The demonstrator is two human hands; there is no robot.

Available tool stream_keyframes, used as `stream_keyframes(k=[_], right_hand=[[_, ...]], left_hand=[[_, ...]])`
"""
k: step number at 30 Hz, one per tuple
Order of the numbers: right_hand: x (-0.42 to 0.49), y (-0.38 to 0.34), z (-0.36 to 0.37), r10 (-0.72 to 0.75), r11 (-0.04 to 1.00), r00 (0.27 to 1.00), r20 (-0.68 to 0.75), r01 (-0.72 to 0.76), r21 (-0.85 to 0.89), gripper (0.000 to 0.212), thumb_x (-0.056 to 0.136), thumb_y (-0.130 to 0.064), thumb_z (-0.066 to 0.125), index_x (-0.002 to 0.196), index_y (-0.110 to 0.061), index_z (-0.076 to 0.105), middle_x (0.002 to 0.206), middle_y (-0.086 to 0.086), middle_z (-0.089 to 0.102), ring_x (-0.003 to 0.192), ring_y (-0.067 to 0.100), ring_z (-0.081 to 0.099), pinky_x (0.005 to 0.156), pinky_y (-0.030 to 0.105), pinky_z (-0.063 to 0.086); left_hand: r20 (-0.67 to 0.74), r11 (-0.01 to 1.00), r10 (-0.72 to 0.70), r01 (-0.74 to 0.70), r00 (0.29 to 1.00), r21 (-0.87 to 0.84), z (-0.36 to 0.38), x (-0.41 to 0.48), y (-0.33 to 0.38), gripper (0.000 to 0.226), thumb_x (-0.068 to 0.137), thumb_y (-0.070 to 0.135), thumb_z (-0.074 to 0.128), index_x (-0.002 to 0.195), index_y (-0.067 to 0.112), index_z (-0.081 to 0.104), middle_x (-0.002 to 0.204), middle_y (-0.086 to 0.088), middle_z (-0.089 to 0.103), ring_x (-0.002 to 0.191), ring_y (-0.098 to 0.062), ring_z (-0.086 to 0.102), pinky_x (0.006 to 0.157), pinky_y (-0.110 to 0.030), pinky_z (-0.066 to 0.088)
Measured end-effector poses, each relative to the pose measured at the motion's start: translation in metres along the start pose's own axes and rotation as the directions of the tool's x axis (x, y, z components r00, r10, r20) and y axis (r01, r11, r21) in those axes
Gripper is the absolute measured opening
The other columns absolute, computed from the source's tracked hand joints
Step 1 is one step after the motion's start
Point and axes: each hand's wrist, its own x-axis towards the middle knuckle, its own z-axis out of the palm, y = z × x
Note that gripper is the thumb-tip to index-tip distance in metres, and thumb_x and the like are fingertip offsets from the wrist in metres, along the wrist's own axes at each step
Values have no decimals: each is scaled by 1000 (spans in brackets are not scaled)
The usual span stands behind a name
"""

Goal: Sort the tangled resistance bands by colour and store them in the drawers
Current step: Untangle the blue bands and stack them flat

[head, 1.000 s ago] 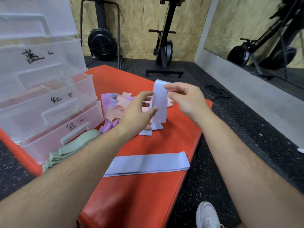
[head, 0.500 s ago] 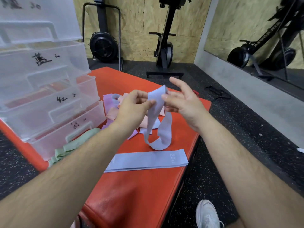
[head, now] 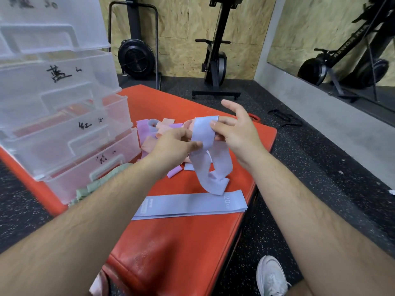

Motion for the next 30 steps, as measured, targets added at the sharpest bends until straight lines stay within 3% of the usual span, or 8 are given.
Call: stream_keyframes(k=[4, 7, 11, 14, 17, 19, 24, 30], right_hand=[[-3, 3, 0, 26, 997, 996, 90, -19, -76, 64, 86, -10, 76, 138, -36, 50, 92, 1, 71, 73, 4, 67, 72, 27, 55], [-5, 8, 1, 53, 989, 975, 214, -22, -144, 66, 82, -1, 76, 134, -35, 54, 96, 9, 73, 79, 10, 69, 76, 31, 56], [-3, 14, 1, 21, 978, 985, 172, 16, -207, 56, 84, 6, 67, 129, -27, 60, 91, 2, 73, 78, 12, 65, 79, 37, 56], [-1, 14, -1, 5, 981, 991, 131, 20, -191, 44, 87, 5, 66, 121, -23, 62, 86, 1, 71, 76, 15, 67, 76, 37, 56], [-1, 14, 0, 6, 988, 998, 70, 5, -157, 30, 86, 2, 69, 105, -21, 62, 93, 8, 70, 82, 29, 71, 82, 46, 60], [-2, 15, 0, -10, 992, 1000, 16, 12, -127, 24, 85, 1, 72, 95, -15, 57, 88, 9, 65, 72, 24, 68, 78, 44, 61], [-3, 13, 4, 32, 994, 993, 117, -19, -106, 7, 88, -3, 68, 90, -9, 64, 87, 12, 70, 79, 23, 68, 84, 46, 58], [-3, 10, 6, 81, 992, 975, 208, -59, -110, 24, 74, -20, 66, 96, -15, 69, 93, 2, 69, 87, 18, 64, 77, 32, 52]], left_hand=[[-41, 971, 31, -40, 999, -235, -2, 1, 7, 12, 86, 10, 74, 91, 10, 62, 83, -10, 70, 86, -29, 71, 84, -54, 58], [-124, 945, 33, -71, 992, -319, 0, 3, 6, 31, 83, 9, 77, 88, 19, 48, 71, -1, 55, 87, -25, 68, 74, -53, 58], [-98, 912, 67, -101, 993, -397, 0, 1, 7, 34, 85, 4, 74, 92, 18, 44, 66, 5, 55, 96, -21, 65, 66, -37, 57], [-3, 921, 124, -116, 992, -371, -2, -2, 13, 37, 78, -5, 67, 98, 18, 47, 74, 5, 59, 81, -20, 58, 74, -39, 56], [25, 926, 137, -119, 990, -359, -2, -7, 17, 50, 75, -27, 37, 103, 14, 46, 79, 6, 66, 81, -11, 63, 69, -26, 52], [14, 942, 171, -160, 985, -295, -4, -8, 17, 52, 77, -30, 38, 104, 13, 47, 84, 4, 67, 86, -8, 64, 70, -19, 50], [-27, 943, 275, -275, 961, -190, -6, -11, 14, 38, 84, -6, 70, 107, 15, 49, 99, -6, 68, 100, -11, 66, 85, -24, 54], [-146, 938, 346, -340, 927, 65, -6, -11, 14, 19, 92, 18, 69, 104, 16, 55, 94, -1, 70, 80, -3, 62, 66, -11, 45]])
